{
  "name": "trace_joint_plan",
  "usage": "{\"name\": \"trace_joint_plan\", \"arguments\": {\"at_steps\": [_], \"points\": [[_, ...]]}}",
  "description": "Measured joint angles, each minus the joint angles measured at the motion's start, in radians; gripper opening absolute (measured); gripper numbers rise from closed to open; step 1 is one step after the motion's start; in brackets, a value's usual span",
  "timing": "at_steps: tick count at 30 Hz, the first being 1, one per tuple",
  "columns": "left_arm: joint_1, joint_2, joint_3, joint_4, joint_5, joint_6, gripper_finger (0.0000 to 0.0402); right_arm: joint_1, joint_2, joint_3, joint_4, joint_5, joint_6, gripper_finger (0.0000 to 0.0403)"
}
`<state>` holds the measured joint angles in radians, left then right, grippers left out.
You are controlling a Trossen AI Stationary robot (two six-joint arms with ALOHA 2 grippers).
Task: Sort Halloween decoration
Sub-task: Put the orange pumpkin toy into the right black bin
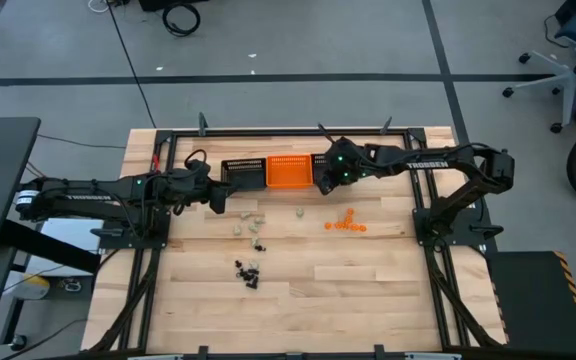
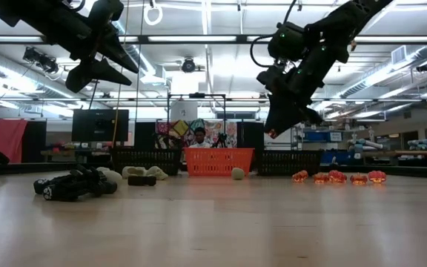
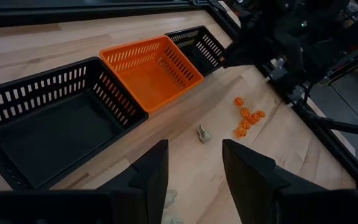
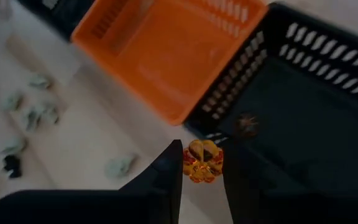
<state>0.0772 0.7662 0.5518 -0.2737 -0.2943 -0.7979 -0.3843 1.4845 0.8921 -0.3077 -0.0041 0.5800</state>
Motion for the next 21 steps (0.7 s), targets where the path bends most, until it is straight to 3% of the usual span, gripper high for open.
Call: {"name": "trace_joint_plan", "arguments": {"at_steps": [21], "points": [[0.0, 0.0, 0.0, 0.0, 0.0, -0.004, 0.0157, -0.132, 0.009, 0.0, -0.089, 0.099, -0.173, 0.0097]]}}
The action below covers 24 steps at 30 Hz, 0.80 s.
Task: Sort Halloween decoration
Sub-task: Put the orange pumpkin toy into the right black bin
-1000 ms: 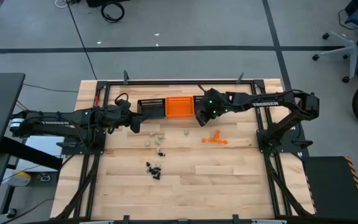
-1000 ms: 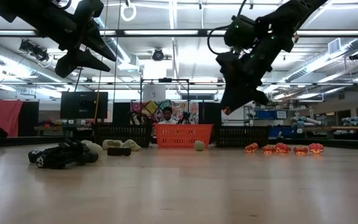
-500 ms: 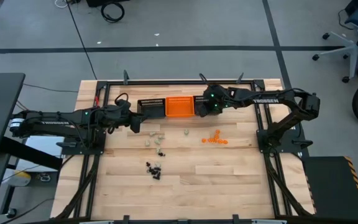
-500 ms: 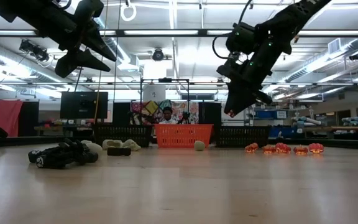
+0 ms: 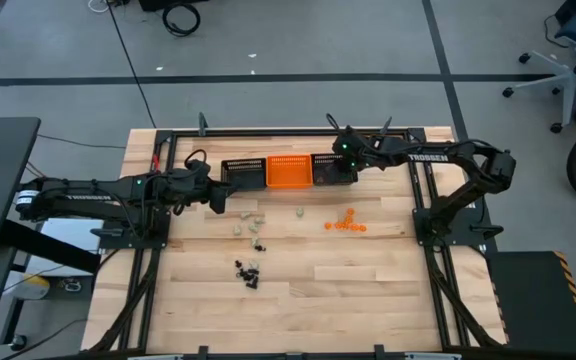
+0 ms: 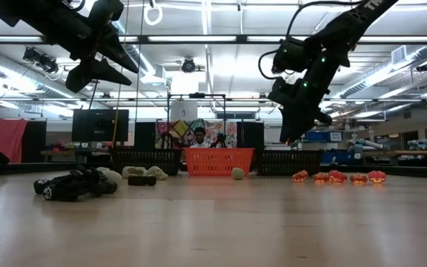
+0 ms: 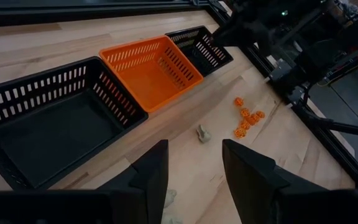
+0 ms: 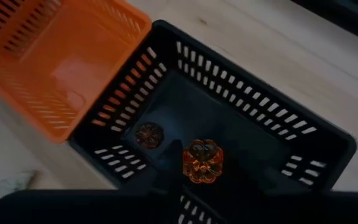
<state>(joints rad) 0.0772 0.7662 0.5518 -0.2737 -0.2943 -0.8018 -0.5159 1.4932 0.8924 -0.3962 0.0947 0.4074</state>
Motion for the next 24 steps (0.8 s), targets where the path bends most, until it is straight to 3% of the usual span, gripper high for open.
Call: {"name": "trace_joint_plan", "arguments": {"at_steps": [12, 24], "points": [[0.0, 0.0, 0.0, 0.0, -0.007, 0.005, 0.0157, -0.017, 0.093, 0.0, 0.003, -0.029, -0.044, 0.0101], [0.0, 0.0, 0.0, 0.0, -0.008, 0.005, 0.0157, -0.024, 0.093, 0.0, -0.025, -0.046, -0.042, 0.0147]]}}
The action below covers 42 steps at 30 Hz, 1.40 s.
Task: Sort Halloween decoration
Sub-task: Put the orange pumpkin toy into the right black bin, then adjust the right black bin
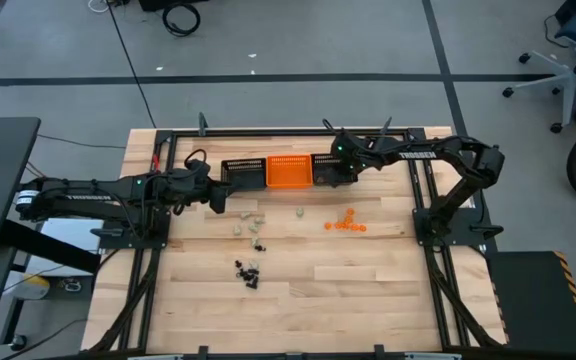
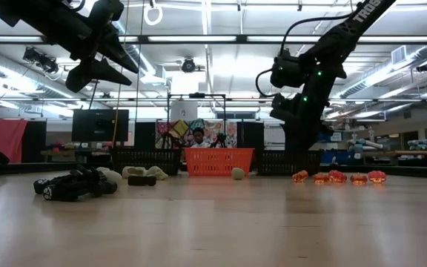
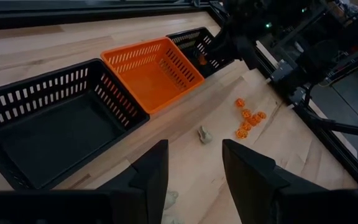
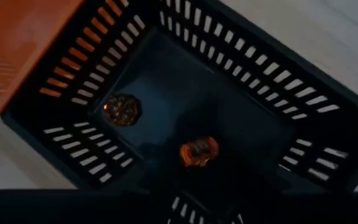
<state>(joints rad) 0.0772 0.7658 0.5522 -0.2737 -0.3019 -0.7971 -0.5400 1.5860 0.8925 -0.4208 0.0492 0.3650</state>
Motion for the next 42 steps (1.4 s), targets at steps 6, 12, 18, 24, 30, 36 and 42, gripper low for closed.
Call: {"name": "trace_joint_plan", "arguments": {"at_steps": [6, 12, 18, 24, 30, 36, 42], "points": [[0.0, 0.0, 0.0, 0.0, 0.0, 0.0, 0.0157, 0.014, -0.056, 0.0, -0.042, -0.076, -0.004, 0.0147], [0.0, 0.0, 0.0, 0.0, 0.0, 0.0, 0.0157, 0.072, -0.119, 0.0, -0.189, -0.077, 0.001, 0.0146], [0.0, 0.0, 0.0, 0.0, 0.0, 0.0, 0.0157, 0.154, -0.134, 0.0, -0.28, -0.077, 0.014, 0.0149], [0.0, 0.0, 0.0, 0.0, 0.0, 0.0, 0.0157, 0.225, -0.137, 0.0, -0.287, -0.007, 0.049, 0.016], [0.0, 0.0, 0.0, 0.0, 0.0, 0.0, 0.0157, 0.202, -0.146, 0.0, -0.297, 0.021, 0.035, 0.0163], [0.0, 0.0, 0.0, 0.0, 0.0, -0.002, 0.0157, 0.209, -0.221, 0.024, -0.299, -0.017, -0.012, 0.0163], [0.0, 0.0, 0.0, 0.0, 0.0, -0.001, 0.0157, 0.292, -0.275, 0.002, -0.352, 0.08, -0.234, 0.0162]]}}
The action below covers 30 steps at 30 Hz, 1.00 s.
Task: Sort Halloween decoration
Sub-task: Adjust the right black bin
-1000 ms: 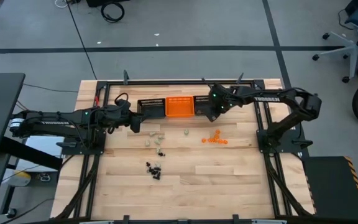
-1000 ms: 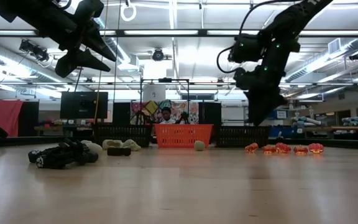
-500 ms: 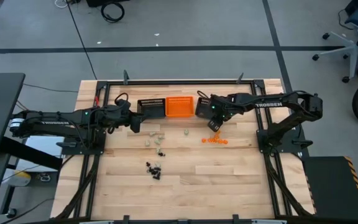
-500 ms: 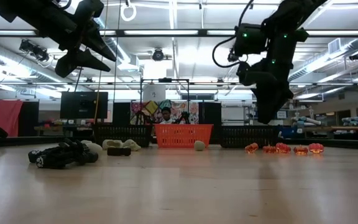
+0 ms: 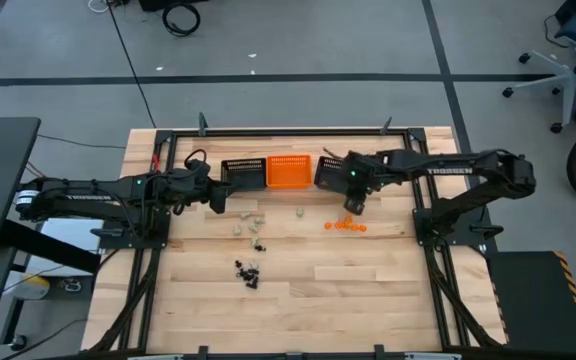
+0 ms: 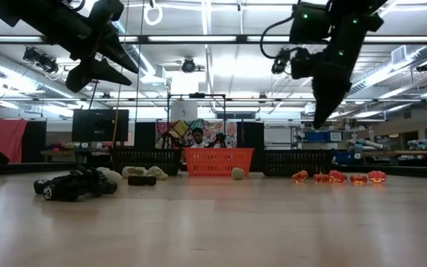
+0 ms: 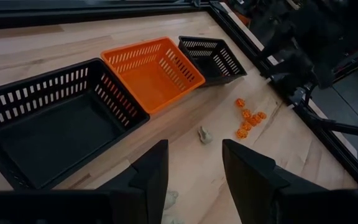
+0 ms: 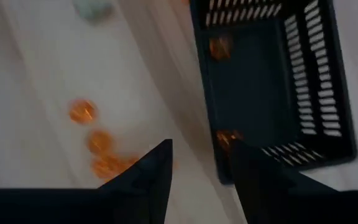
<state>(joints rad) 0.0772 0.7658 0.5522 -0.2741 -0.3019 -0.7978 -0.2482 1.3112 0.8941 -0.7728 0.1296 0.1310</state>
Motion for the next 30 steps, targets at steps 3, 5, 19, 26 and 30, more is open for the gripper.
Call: {"name": "trace_joint_plan", "arguments": {"at_steps": [3, 5, 19, 26, 30], "points": [[0.0, 0.0, 0.0, 0.0, 0.0, 0.017, 0.0157, 0.013, 0.009, -0.032, -0.014, 0.029, -0.034, 0.0162], [0.0, 0.0, 0.0, 0.0, 0.0, 0.02, 0.0157, 0.015, 0.012, -0.042, -0.014, -0.012, -0.039, 0.0162], [0.0, 0.0, 0.0, 0.0, 0.0, 0.027, 0.0157, 0.049, 0.011, -0.151, 0.148, -0.123, -0.134, 0.0162], [0.0, 0.0, 0.0, 0.0, 0.0, 0.026, 0.0157, -0.011, 0.011, -0.198, 0.181, -0.022, -0.134, 0.0162], [0.0, 0.0, 0.0, 0.0, -0.001, 0.026, 0.0157, -0.055, 0.011, -0.199, 0.19, 0.006, -0.131, 0.0162]]}}
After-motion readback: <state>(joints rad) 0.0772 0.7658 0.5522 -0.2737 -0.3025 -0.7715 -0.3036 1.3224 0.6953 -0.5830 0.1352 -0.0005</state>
